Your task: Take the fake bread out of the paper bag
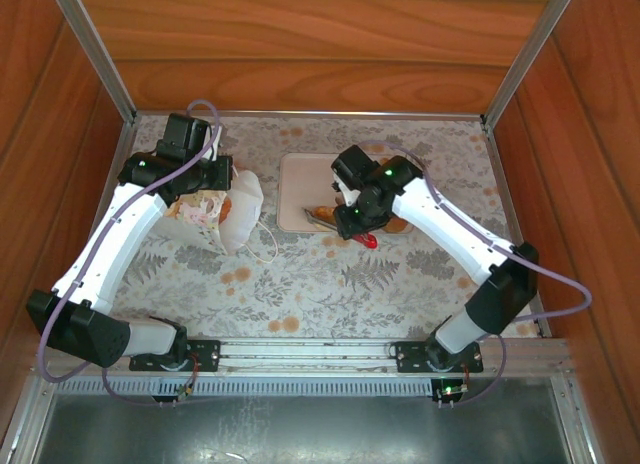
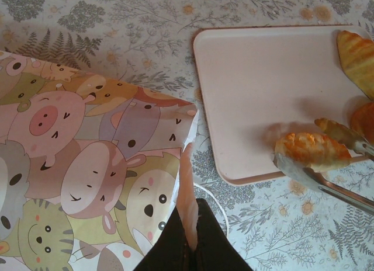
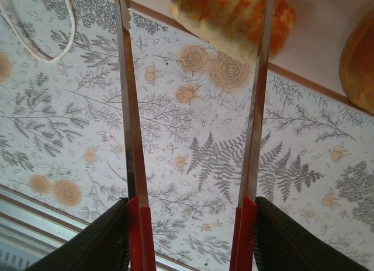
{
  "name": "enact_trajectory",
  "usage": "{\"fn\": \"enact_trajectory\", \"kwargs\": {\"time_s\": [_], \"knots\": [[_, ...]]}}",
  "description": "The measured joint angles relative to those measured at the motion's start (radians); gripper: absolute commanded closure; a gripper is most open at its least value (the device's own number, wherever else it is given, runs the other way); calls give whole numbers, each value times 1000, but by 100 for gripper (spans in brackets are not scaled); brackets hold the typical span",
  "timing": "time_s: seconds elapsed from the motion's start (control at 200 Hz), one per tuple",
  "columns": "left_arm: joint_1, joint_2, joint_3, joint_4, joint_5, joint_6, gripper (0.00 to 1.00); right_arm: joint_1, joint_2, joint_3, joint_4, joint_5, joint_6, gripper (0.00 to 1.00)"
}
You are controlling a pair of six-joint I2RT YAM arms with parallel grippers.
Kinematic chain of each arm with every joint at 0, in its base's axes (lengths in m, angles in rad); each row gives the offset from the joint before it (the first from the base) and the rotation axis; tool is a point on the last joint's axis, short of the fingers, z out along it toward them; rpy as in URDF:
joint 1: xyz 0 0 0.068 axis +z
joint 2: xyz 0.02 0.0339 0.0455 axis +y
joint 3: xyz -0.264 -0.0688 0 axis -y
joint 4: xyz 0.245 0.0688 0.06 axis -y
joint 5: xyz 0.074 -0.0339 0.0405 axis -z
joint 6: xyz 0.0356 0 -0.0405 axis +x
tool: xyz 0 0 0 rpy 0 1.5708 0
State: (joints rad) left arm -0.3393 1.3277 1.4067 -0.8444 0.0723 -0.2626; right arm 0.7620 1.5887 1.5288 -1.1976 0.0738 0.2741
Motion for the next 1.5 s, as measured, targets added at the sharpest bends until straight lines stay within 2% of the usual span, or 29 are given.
{"fn": "enact_trajectory", "kwargs": {"time_s": [0.3, 0.625, 0.975, 1.159, 1.499], "knots": [[6, 0, 0, 1, 0, 0, 100, 26, 160, 110, -102, 73, -49, 57], [6, 0, 0, 6, 0, 0, 100, 30, 161, 114, -154, 154, -69, 66], [6, 0, 0, 8, 2, 0, 100, 30, 112, 81, -149, 291, -138, 67], [6, 0, 0, 8, 3, 0, 100, 30, 97, 29, -115, 293, -166, 66], [6, 0, 0, 9, 3, 0, 100, 30, -37, -82, 20, 270, -167, 64]]}}
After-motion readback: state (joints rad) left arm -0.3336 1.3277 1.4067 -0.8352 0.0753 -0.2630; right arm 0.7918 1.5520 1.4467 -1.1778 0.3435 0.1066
